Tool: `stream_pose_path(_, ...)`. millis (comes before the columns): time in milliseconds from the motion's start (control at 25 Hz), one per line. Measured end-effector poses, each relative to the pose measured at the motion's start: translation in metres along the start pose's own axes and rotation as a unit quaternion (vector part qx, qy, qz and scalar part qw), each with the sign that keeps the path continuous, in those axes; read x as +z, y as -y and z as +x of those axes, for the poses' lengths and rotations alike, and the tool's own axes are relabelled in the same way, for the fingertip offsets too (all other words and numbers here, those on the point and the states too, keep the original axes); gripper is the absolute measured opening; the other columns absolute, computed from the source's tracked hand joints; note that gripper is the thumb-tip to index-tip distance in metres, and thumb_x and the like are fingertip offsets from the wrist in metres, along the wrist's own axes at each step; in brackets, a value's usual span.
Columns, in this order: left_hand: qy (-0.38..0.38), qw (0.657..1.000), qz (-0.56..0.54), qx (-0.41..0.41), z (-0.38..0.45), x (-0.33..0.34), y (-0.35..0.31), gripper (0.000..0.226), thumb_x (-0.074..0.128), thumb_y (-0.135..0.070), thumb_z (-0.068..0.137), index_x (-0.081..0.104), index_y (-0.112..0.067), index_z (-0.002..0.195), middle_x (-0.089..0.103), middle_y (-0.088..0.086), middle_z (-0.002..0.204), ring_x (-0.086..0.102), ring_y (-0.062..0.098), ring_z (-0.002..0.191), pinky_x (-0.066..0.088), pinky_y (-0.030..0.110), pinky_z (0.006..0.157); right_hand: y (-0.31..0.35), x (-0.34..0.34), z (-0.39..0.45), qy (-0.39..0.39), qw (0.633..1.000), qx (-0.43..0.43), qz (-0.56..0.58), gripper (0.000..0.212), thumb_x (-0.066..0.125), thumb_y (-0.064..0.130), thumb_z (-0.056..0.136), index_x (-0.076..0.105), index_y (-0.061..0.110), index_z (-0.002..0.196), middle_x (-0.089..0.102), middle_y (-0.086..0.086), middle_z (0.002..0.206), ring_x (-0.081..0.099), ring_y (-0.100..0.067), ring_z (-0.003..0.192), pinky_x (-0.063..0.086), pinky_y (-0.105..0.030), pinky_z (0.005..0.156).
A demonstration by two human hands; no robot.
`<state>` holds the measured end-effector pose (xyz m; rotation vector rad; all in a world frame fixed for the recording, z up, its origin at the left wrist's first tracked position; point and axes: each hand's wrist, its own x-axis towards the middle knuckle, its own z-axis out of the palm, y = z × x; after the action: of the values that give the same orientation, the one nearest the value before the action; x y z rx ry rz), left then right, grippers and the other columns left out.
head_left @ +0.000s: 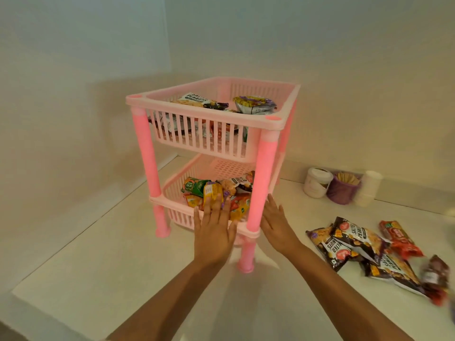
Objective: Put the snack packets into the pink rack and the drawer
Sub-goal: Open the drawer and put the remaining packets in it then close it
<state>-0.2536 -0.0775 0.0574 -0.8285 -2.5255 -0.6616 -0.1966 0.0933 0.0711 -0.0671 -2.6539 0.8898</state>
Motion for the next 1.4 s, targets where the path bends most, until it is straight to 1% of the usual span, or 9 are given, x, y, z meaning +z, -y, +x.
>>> stream_pose_path(80, 0.017, 1.0, -0.014, 0.002, -0.034, 0.004, -0.017, 0.061, 0.007, -0.049, 0.095, 0.027, -0.017, 0.144, 0.027, 0.006, 0.152, 0.017, 0.025, 0.141, 0.02, 0.052, 0.111, -0.002, -0.004, -0.031, -0.001, 1.0, 0.012, -0.023, 0.078, 0.001, 0.079, 0.075, 0.014, 0.041, 0.142, 0.005, 0.014, 0.154, -0.005, -0.013, 0.142, -0.007, -0.041, 0.113)
stream_pose_path(240, 0.115, 0.991, -0.066, -0.012, -0.108, 0.01, -0.075, 0.073, -0.012, -0.066, 0.08, -0.012, -0.028, 0.142, -0.021, -0.005, 0.15, -0.021, 0.018, 0.139, -0.013, 0.041, 0.111, -0.012, -0.021, -0.118, 0.029, 0.997, 0.043, -0.048, 0.091, -0.003, 0.083, 0.07, 0.023, 0.035, 0.143, 0.011, 0.009, 0.155, -0.004, -0.011, 0.144, -0.008, -0.033, 0.113)
stream_pose_path(400, 0.214, 0.975, -0.057, 0.016, -0.188, 0.017, -0.142, 0.091, -0.022, -0.071, 0.065, -0.011, -0.029, 0.145, -0.034, -0.009, 0.141, -0.031, 0.015, 0.132, -0.013, 0.04, 0.112, -0.031, -0.047, -0.22, 0.048, 0.993, 0.078, -0.078, 0.096, -0.008, 0.084, 0.067, 0.024, 0.034, 0.143, 0.014, 0.007, 0.156, -0.003, -0.011, 0.144, -0.009, -0.031, 0.112)
stream_pose_path(600, 0.294, 0.954, -0.052, 0.043, -0.278, 0.024, -0.21, 0.092, -0.021, -0.073, 0.066, -0.012, -0.028, 0.146, -0.028, -0.008, 0.148, -0.025, 0.013, 0.138, -0.015, 0.04, 0.111, -0.057, -0.086, -0.347, 0.05, 0.983, 0.147, -0.098, 0.095, -0.007, 0.083, 0.067, 0.024, 0.034, 0.143, 0.015, 0.007, 0.156, 0.0, -0.013, 0.144, -0.008, -0.03, 0.112)
stream_pose_path(760, 0.348, 0.934, 0.02, 0.075, -0.311, 0.016, -0.244, 0.118, -0.041, -0.074, 0.045, -0.008, -0.024, 0.147, -0.015, -0.002, 0.156, -0.021, 0.018, 0.14, -0.011, 0.047, 0.112, -0.069, -0.114, -0.43, 0.055, 0.971, 0.213, -0.097, 0.064, 0.017, 0.06, 0.088, 0.028, 0.028, 0.143, 0.017, 0.003, 0.155, 0.002, -0.013, 0.144, -0.005, -0.03, 0.114)
stream_pose_path(960, 0.383, 0.921, 0.057, 0.054, -0.309, 0.013, -0.264, 0.134, -0.043, -0.078, 0.03, -0.008, -0.023, 0.147, -0.015, 0.003, 0.156, -0.015, 0.028, 0.142, -0.005, 0.053, 0.112, -0.085, -0.145, -0.506, -0.069, 0.949, 0.304, -0.055, 0.05, 0.03, 0.044, 0.095, 0.036, 0.022, 0.14, 0.025, 0.0, 0.153, 0.009, -0.013, 0.144, 0.0, -0.03, 0.115)
stream_pose_path(1160, 0.385, 0.912, 0.051, 0.13, -0.316, 0.022, -0.293, 0.125, -0.039, -0.08, 0.037, -0.013, -0.023, 0.146, -0.021, 0.001, 0.154, -0.018, 0.025, 0.142, -0.007, 0.052, 0.112, -0.088, -0.149, -0.555, -0.189, 0.929, 0.318, -0.027, 0.037, 0.042, 0.034, 0.096, 0.049, 0.022, 0.13, 0.04, 0.004, 0.144, 0.023, -0.011, 0.14, 0.014, -0.031, 0.116)
stream_pose_path(1280, 0.381, 0.904, 0.022, 0.193, -0.325, 0.034, -0.317, 0.119, -0.037, -0.08, 0.043, -0.015, -0.024, 0.145, -0.025, -0.001, 0.152, -0.026, 0.021, 0.138, -0.013, 0.049, 0.111, -0.072, -0.137, -0.568, -0.392, 0.856, 0.329, 0.071, 0.022, 0.051, 0.016, 0.092, 0.06, 0.025, 0.111, 0.057, 0.007, 0.118, 0.049, -0.009, 0.115, 0.04, -0.03, 0.099)
stream_pose_path(1400, 0.373, 0.893, 0.01, 0.25, -0.331, 0.043, -0.342, 0.114, -0.037, -0.078, 0.047, -0.014, -0.025, 0.145, -0.025, -0.003, 0.15, -0.027, 0.02, 0.136, -0.016, 0.046, 0.109, -0.071, -0.128, -0.564, -0.496, 0.735, 0.403, 0.227, 0.018, 0.05, 0.01, 0.09, 0.055, 0.027, 0.097, 0.058, -0.001, 0.096, 0.054, -0.018, 0.09, 0.043, -0.028, 0.078)
